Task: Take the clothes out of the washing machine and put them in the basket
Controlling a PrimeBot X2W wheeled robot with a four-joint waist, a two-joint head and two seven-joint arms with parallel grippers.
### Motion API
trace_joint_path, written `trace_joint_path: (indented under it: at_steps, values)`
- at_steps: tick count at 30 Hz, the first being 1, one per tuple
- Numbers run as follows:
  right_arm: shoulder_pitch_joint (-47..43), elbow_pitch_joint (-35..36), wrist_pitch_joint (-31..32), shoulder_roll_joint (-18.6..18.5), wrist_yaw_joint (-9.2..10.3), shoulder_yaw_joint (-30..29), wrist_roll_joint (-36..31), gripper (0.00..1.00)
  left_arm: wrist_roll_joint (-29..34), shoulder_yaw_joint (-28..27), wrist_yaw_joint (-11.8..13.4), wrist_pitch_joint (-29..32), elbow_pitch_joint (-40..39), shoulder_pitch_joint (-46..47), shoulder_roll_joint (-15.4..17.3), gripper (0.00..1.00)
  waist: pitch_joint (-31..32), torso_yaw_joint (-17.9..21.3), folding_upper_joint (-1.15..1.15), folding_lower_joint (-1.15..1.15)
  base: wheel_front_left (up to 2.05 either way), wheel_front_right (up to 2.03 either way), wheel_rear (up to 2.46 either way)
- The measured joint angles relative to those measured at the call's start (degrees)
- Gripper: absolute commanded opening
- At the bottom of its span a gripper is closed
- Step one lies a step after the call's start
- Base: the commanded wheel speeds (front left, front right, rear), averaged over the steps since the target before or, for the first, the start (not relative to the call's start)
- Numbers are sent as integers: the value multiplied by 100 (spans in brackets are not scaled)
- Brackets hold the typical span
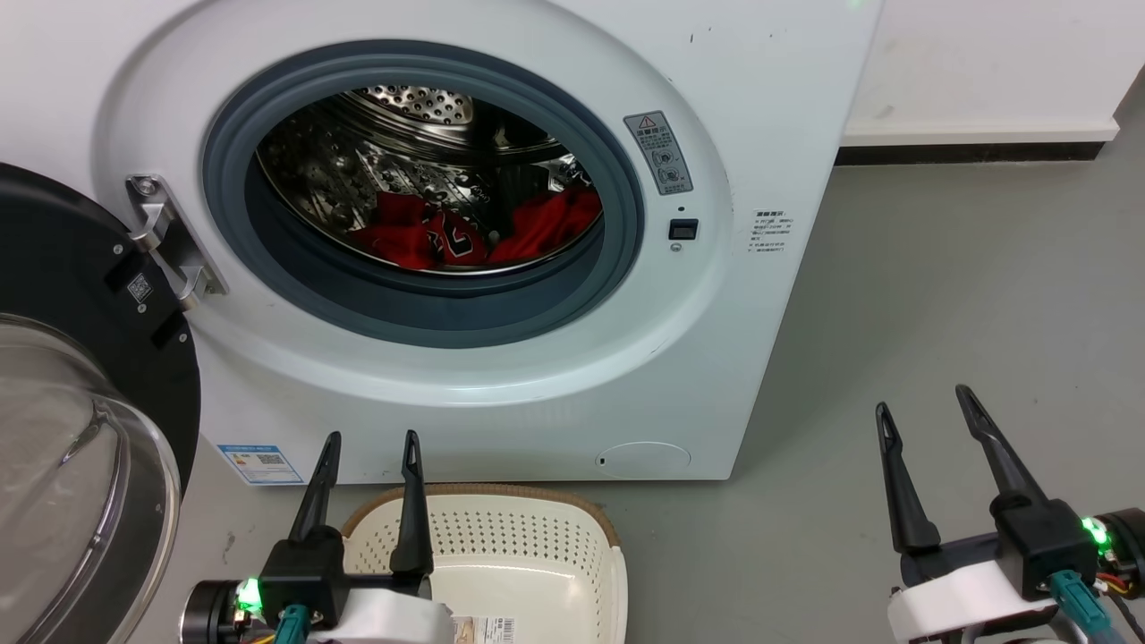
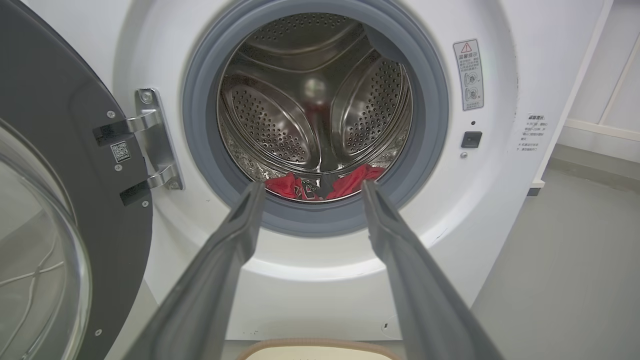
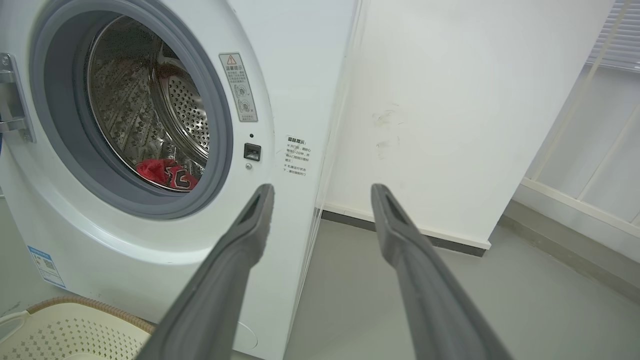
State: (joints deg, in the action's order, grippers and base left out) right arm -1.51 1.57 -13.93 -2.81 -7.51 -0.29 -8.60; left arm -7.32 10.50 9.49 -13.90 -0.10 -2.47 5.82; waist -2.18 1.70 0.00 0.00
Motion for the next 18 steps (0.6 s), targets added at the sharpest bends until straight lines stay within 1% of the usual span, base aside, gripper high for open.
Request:
trace_joint_path:
  at_steps: [5, 7, 12, 18]
  values:
    - [-57, -248, -43, -2, 0, -60, 210, 100, 193, -75, -197, -48, 126, -73, -80, 100, 6, 1, 0, 0, 0, 0, 0]
    - [-57, -299, -75, -5, 0, -63, 155, 100, 301, -101, -242, -76, 155, -75, -102, 100, 4, 2, 0, 0, 0, 0, 0]
    - [-55, -330, -104, -5, 0, -38, -55, 100, 524, -145, -309, -101, 175, -77, -142, 100, -6, 10, 0, 0, 0, 0, 0]
    - [-53, -344, -115, -7, 0, -82, 64, 100, 611, -191, -342, -116, 174, -83, -199, 100, -20, 6, 0, 0, 0, 0, 0]
